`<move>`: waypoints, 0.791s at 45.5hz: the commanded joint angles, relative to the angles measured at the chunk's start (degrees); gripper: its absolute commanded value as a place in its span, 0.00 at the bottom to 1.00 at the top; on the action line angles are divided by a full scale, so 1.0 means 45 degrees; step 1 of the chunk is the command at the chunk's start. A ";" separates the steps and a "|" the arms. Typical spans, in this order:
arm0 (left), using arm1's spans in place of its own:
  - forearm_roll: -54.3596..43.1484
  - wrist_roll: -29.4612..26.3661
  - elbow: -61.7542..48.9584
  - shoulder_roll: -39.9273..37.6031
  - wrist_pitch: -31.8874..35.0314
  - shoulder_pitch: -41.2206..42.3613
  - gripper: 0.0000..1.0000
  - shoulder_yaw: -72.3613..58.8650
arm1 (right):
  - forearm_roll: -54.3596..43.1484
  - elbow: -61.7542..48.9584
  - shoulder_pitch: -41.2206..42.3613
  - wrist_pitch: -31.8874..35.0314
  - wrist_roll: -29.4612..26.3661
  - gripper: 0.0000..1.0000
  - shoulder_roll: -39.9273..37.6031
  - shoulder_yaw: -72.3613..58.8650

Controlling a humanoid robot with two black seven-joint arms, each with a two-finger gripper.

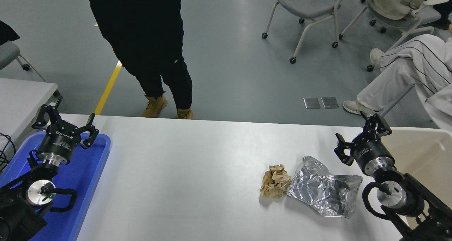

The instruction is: Clean the table surface

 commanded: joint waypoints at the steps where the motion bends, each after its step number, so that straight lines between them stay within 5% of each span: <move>1: 0.0000 0.0000 0.0011 0.0000 0.0000 0.0000 1.00 0.0000 | -0.0475 0.0001 -0.0015 0.0011 0.0047 1.00 -0.0033 -0.0161; 19: 0.0000 0.0000 -0.0008 0.0000 0.0000 0.0000 1.00 0.0000 | -0.2741 0.0470 0.0043 -0.0125 0.0887 1.00 -0.0950 -0.1097; 36: 0.0000 0.0000 -0.0008 0.0000 0.0000 0.0000 1.00 0.0000 | -0.4734 0.1368 0.0922 -0.0145 0.0887 1.00 -0.4504 -0.4397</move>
